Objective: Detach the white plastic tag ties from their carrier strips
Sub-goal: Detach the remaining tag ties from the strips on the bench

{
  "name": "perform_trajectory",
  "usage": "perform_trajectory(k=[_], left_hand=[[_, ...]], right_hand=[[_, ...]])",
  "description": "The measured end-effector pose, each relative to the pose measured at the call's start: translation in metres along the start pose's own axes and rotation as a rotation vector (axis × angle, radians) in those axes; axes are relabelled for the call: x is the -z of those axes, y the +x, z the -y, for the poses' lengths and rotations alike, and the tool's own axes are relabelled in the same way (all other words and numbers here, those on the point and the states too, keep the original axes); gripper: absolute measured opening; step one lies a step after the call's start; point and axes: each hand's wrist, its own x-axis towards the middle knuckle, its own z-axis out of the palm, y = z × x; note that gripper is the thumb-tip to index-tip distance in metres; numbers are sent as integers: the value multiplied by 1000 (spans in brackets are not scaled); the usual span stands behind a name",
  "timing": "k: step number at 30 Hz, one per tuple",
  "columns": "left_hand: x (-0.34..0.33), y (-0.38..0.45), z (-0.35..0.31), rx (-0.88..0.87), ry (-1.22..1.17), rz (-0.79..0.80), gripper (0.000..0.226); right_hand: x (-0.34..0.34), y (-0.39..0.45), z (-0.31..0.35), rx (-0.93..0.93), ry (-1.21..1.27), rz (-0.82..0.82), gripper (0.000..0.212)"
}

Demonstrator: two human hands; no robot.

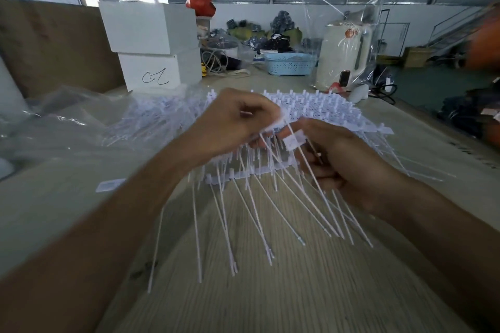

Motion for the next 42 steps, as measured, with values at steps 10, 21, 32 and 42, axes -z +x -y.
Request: perform_trajectory(k=[10,21,32,42], left_hand=[[-21,1,-1,79,58,-53,14],[-39,-4,-2,183,209,101,36],[-27,-3,-4,214,70,192,38],[-31,-3,-7,155,-5,48,41]], right_hand=[[9,-1,6,102,-123,-93,31],[7,0,4,84,-18,-150,32],[11,-2,7,18,81,-96,33],[14,-4,6,75,-144,-96,19]])
